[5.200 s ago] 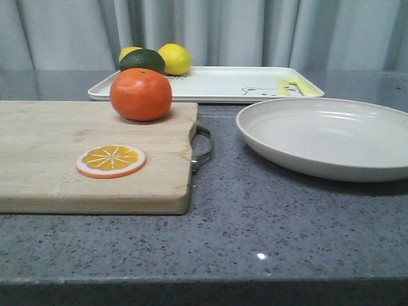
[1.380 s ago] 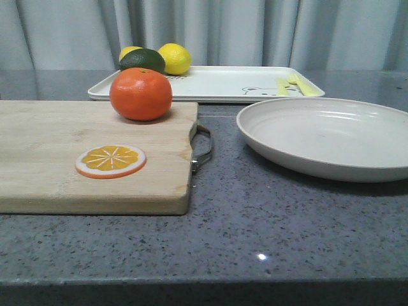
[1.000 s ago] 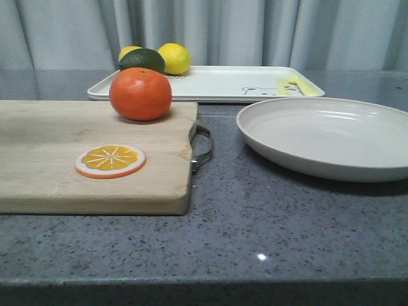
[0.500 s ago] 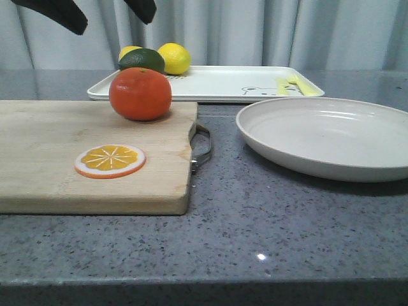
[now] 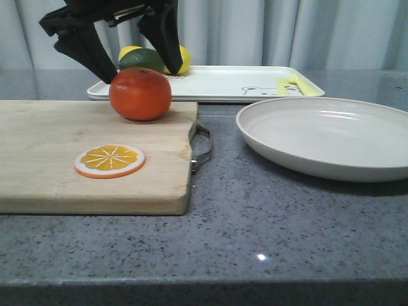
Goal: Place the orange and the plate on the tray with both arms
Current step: 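Lower the left gripper over the orange on the cutting board, then close the left gripper on the orange and lift it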
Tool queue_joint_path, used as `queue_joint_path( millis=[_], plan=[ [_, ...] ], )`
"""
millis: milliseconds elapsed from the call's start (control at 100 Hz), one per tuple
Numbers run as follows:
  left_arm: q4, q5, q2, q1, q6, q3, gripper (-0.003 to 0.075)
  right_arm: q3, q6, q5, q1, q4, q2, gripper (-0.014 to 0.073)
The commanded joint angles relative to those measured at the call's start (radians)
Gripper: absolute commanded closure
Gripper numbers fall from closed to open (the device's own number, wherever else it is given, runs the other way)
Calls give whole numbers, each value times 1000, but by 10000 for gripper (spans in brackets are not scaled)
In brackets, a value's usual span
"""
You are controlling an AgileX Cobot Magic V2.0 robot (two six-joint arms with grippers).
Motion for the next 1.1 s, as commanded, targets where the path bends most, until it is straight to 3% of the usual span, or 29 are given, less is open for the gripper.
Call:
queue_joint_path(
  millis=[0,220,530,650,850,1090],
  plan=[
    [-15,-17,-26,-9,3,-40,58,-34,1,-70,-8,-10,18,650],
    [2,22,-7,-9,3,-40,83,-34,1,-70,-8,-10,18,650],
    [-3,25,-6,-9,3,-40,297,-34,1,-70,-8,-10,18,650],
    [-11,27,-6,-9,3,-45,346,-34,1,-69,-8,-10,18,650],
    [-99,22,-6,-27,47,-107,366,-32,1,-69,-8,-10,18,650],
    [-152,26,13,-121,52,-211,365,-31,1,-69,-8,-10,18,650]
  ],
)
